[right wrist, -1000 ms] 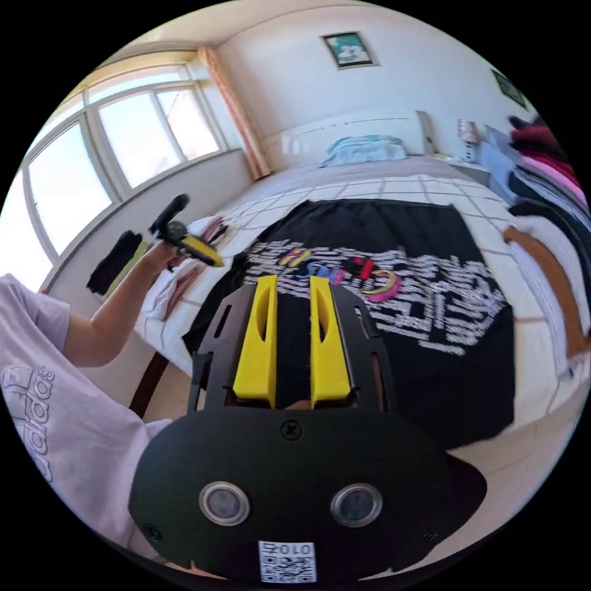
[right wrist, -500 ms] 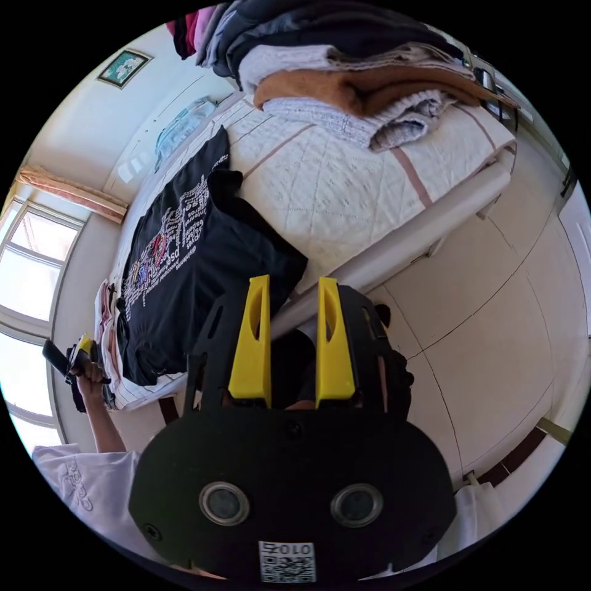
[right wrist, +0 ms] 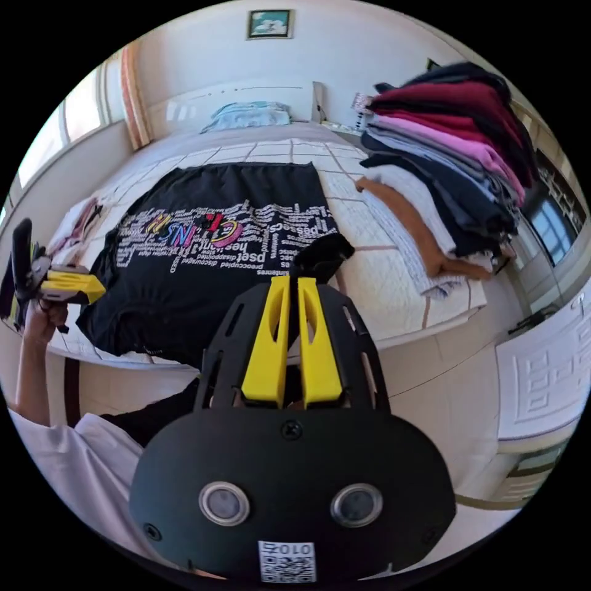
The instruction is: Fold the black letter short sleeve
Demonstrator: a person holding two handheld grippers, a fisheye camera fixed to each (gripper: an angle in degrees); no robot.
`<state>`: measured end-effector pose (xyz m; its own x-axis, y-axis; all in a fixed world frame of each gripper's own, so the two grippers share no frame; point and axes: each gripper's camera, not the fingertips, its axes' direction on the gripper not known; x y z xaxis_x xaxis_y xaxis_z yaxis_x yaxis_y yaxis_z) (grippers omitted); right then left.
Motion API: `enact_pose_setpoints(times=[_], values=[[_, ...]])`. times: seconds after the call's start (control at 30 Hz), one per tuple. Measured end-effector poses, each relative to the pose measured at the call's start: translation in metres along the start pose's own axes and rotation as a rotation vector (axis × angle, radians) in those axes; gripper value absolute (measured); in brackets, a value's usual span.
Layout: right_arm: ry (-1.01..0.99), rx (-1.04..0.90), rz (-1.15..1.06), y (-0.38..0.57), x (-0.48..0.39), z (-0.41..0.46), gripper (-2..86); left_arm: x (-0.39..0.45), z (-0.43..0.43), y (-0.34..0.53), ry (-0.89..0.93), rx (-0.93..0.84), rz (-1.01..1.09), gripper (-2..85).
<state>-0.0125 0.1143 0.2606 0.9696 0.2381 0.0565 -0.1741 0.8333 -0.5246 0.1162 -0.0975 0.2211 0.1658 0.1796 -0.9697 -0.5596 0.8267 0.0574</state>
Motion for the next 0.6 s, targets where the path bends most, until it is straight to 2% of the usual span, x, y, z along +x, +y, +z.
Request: enact_pose_setpoints(times=[0.1,0.27,0.33,0.43,0.5,0.6], values=[[0.047,-0.098,-0.125,-0.012,-0.045,0.029,4.5,0.007,0.009,0.001,0.022,0.001,0.008,-0.2],[0.028,-0.154,-0.170,-0.020,-0.070,0.057,5.9,0.016,0.025,0.002,0.061,-0.010,0.007,-0.2],[-0.032,-0.128,-0.150,-0.015,-0.065,0.048,6.7,0.021,0.028,0.002,0.061,-0.019,0.011,-0.2],[-0.318,-0.062,-0.123,0.004,-0.040,0.027,8.2,0.031,0.034,0.006,0.052,-0.064,0.032,-0.2],[-0.503,0.054,-0.025,0.026,-0.009,0.010,6.9,0.039,0.033,0.015,-0.003,-0.092,0.050,-0.2],[-0.416,0.024,0.056,0.038,0.004,0.020,6.4,0.047,0.026,0.039,-0.143,-0.083,0.033,-0.2]])
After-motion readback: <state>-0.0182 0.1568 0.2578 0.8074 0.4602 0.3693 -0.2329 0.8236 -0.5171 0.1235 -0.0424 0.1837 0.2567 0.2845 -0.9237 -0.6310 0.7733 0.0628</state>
